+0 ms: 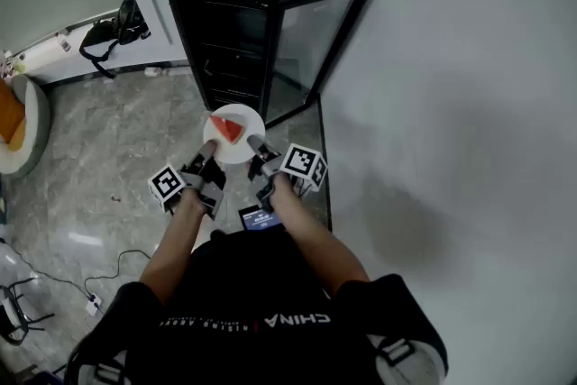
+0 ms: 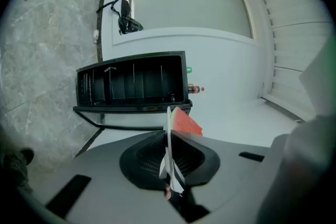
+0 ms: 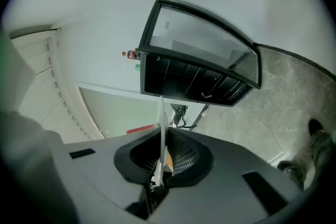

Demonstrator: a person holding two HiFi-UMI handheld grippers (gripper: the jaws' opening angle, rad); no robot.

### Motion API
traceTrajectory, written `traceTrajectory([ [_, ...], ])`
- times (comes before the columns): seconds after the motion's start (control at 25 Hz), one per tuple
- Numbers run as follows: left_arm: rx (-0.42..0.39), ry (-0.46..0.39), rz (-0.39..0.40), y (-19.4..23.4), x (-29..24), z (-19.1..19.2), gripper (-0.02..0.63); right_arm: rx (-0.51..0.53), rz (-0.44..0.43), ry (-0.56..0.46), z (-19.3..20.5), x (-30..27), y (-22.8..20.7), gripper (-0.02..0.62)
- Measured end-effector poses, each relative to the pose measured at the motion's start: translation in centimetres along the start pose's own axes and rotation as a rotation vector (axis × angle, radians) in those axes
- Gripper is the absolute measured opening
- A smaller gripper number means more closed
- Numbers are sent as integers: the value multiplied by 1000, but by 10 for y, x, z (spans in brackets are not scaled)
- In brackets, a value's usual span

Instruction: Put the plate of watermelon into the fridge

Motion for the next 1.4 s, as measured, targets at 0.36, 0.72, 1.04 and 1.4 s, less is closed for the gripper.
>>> traceTrajectory([
  [0.36,8,0,-11,6,0,3,31,11,16,10,-2,-1,-5,31],
  [0.72,-1,-2,-24,10,3,2,31,12,26,25,0,-4,-8,31],
  [1.04,-11,-6,-25,11,2,3,31,9,21,45,-3,-6,-10,31],
  [1.4,-29,-23,-39,16,-7,10,31,1,15,66,-16,-7,-18,31],
])
Point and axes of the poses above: the fingertips, and each gripper's own axes: x backward along the fingers, y to its left, z out of its underside, the point moved 6 cm from there along x, backward along the fingers, and after that the axes turned 10 degrees about z, right-handed, at the moved point
